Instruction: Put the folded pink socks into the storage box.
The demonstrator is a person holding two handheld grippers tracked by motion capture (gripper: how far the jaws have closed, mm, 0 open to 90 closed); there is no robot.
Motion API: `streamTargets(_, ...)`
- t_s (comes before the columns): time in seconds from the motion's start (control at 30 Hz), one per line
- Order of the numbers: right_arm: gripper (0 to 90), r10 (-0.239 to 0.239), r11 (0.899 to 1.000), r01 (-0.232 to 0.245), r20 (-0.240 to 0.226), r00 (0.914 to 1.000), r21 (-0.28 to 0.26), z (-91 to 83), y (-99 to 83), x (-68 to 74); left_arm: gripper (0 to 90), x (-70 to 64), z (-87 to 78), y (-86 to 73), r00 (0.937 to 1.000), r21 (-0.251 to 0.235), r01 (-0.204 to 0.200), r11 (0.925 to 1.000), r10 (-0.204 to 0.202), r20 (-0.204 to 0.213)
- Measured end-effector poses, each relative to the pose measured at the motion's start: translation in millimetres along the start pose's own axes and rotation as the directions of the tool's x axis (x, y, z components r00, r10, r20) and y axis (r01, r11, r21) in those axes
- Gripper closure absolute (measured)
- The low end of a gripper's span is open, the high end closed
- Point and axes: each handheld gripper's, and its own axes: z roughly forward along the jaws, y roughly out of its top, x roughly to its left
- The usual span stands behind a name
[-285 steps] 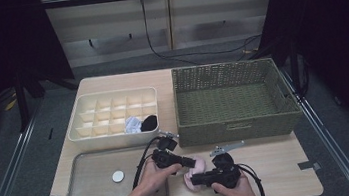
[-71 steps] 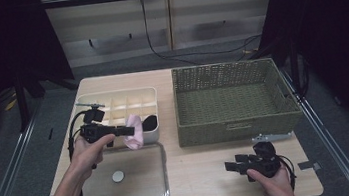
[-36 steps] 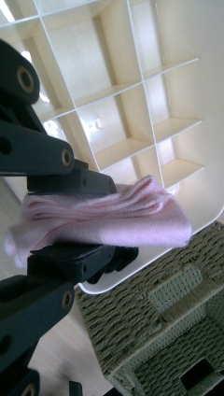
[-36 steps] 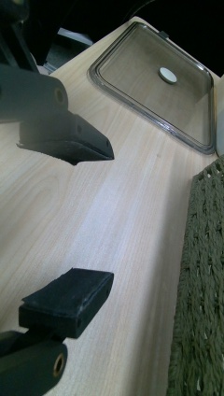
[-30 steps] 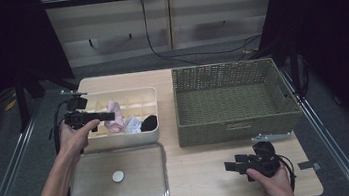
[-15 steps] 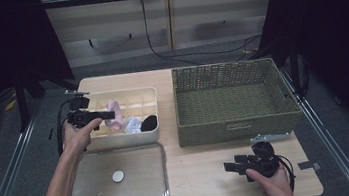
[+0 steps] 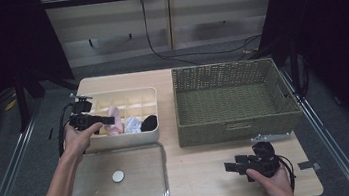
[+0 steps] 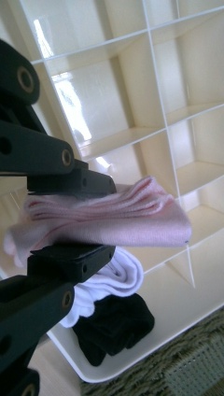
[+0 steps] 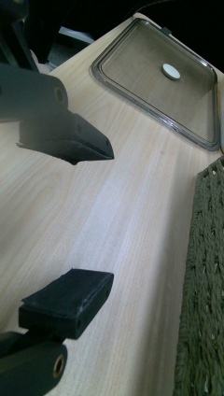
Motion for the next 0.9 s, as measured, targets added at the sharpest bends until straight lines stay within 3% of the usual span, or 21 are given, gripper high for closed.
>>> streamTargets(0.07, 34.3, 0.001, 1.000, -0.001, 0.000, 1.0000, 0.002, 0.8, 0.2, 0.1, 67.9, 1.2, 1.8, 0.4, 0.9999, 0.031, -0.010, 0.9995, 0.009, 0.009)
streamTargets(0.1, 34.3, 0.001, 1.000, -0.001, 0.000, 1.0000, 0.004, 1.2, 0.4, 0.3, 68.0, 0.7, 4.0, 0.0, 1.0000, 0.031, 0.005, 0.9995, -0.005, -0.002)
streamTargets(0.13, 34.3, -0.002, 1.000, 0.002, -0.002, 1.0000, 0.003, 1.4, 0.5, 0.3, 68.0, 3.2, 4.8, 0.2, 0.9999, 0.064, -0.014, 0.9978, 0.014, -0.008)
streamTargets(0.2, 34.2, 0.001, 1.000, -0.001, 0.000, 1.0000, 0.002, 1.3, 0.6, 0.8, 68.0, 4.3, 9.3, -1.1, 0.9999, 0.073, 0.005, 0.9973, -0.004, -0.016)
streamTargets(0.37, 34.2, 0.003, 1.000, -0.003, -0.002, 1.0000, 0.001, 0.9, 0.3, 0.0, 68.1, 3.9, 13.6, -1.2, 0.9999, 0.093, -0.001, 0.9956, 0.002, -0.010)
streamTargets(0.5, 34.2, -0.002, 1.000, 0.002, -0.002, 1.0000, 0.002, 1.3, 0.5, 0.2, 68.2, 4.4, 14.8, 1.8, 0.9997, 0.147, -0.024, 0.9889, 0.025, -0.006)
streamTargets(0.63, 34.1, 0.003, 1.000, -0.003, -0.002, 1.0000, 0.000, 1.2, 0.6, 0.1, 68.5, 1.9, 19.3, 2.4, 0.9998, 0.172, -0.017, 0.9849, 0.019, -0.011)
streamTargets(0.67, 34.1, 0.003, 1.000, -0.003, -0.001, 1.0000, 0.003, 1.0, 0.7, 0.2, 68.6, 2.3, 20.8, 2.4, 0.9994, 0.194, -0.029, 0.9805, 0.032, -0.011)
streamTargets(0.9, 33.8, 0.002, 1.000, -0.002, 0.001, 1.0000, 0.005, 1.6, 0.5, -0.1, 69.0, -1.0, 28.1, 0.6, 0.9989, 0.228, -0.037, 0.9730, 0.043, -0.021)
